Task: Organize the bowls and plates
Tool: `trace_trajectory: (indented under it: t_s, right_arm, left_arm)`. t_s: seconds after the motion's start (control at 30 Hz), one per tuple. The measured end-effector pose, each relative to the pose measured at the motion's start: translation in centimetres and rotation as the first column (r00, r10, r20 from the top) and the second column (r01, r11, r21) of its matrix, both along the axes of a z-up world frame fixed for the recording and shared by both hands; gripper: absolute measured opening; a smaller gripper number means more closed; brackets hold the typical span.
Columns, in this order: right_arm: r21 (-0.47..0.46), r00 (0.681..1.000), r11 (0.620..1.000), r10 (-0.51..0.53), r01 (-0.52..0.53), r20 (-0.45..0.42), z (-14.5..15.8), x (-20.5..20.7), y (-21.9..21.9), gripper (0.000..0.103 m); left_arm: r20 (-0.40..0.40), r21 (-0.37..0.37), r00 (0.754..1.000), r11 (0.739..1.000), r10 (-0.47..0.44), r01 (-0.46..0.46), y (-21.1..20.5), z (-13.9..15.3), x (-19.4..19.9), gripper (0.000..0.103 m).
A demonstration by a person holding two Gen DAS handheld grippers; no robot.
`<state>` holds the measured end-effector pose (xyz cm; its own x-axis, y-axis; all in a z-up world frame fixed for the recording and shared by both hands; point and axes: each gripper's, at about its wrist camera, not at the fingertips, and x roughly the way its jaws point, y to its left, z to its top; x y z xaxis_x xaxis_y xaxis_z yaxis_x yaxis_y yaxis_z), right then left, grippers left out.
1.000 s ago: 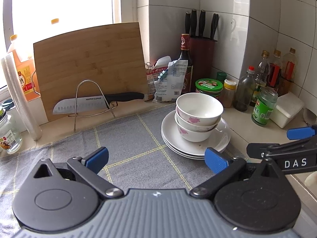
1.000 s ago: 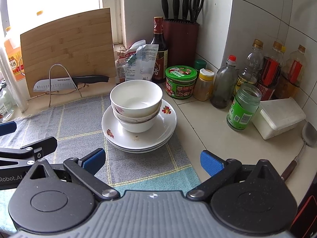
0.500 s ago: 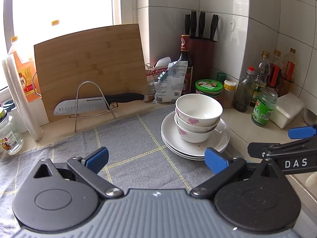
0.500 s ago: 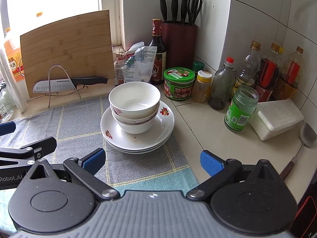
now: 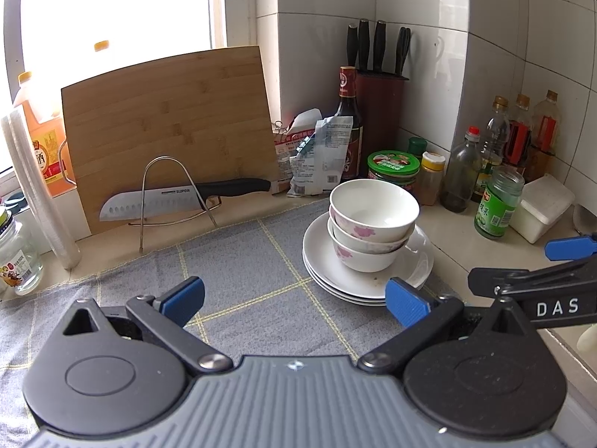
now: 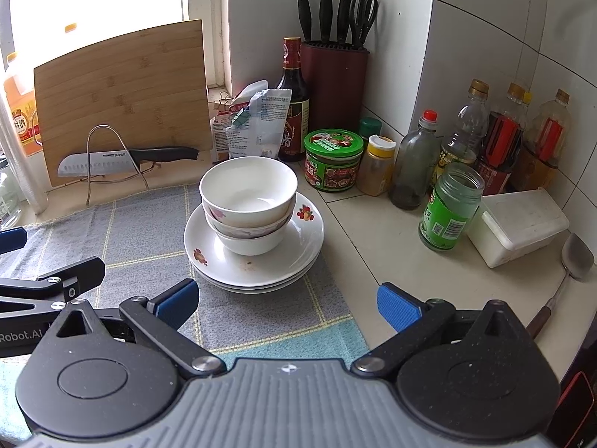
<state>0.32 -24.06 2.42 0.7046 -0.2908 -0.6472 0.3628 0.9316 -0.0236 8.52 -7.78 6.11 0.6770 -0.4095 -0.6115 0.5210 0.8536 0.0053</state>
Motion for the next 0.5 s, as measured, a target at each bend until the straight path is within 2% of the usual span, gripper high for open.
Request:
trace_trajectory:
  t_s: [0.5]
  right_arm:
    - [-0.013,1.000,1.000,-0.014,0.014,0.001,0.13,-0.03,-0.03,0.103]
  left_arm:
    - [0.004,0.003,1.000,1.000,-0.006,0.006,-0.43,0.07,0.08,0.102]
